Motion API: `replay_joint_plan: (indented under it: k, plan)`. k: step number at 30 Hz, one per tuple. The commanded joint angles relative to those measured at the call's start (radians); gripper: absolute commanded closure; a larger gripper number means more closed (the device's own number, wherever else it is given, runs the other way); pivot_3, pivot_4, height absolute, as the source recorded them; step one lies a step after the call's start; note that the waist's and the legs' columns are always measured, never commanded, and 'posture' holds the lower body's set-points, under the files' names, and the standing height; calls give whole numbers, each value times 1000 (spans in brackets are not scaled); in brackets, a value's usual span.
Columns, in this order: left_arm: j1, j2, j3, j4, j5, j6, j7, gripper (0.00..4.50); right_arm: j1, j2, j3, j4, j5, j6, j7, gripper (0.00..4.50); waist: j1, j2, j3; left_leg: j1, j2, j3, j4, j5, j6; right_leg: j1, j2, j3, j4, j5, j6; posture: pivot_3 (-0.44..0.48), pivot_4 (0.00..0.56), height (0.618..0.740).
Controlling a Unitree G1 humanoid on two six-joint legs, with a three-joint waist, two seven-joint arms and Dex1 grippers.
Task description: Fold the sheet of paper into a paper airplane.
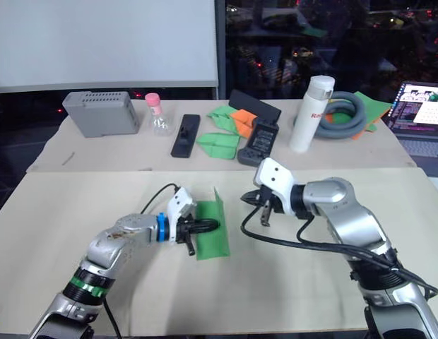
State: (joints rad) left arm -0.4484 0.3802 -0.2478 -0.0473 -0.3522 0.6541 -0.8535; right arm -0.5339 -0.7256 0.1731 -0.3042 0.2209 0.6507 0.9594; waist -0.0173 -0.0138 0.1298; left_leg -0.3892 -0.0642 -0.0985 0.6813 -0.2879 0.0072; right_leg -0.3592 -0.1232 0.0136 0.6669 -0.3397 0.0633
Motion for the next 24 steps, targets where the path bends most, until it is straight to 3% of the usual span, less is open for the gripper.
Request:
replay_joint_plan:
  k: [1,5,12,18,24]
  plan:
    - [-48,-62,-53,102,50,-58,9,4500,17,-27,-68,-105,38,45,-20,4487,5,0,0,0,-1,0,0,0,0,0,0,0,0,0,0,0,150,740]
    - [-90,-118,-98,245,115,-103,17,4500,46,-54,-62,-167,36,67,-37,4487,7,0,0,0,-2,0,3,-1,3,2,-1,0,0,0,0,0,150,740]
    - [-96,-138,-116,290,133,-113,-16,4500,57,-23,4,-222,24,94,-94,4487,4,0,0,1,-3,0,4,-2,3,4,-2,0,0,0,0,0,150,740]
    - [-76,-105,-88,252,134,-102,-22,4500,77,-36,183,-49,-159,18,-147,4487,2,-1,0,1,-3,0,5,-2,3,4,-2,0,0,0,1,0,150,740]
    - [-30,-52,-57,133,101,-47,-30,4500,105,16,229,68,-206,-43,-153,4487,-11,-1,0,3,-2,0,4,-2,3,4,-1,0,2,0,1,0,150,740]
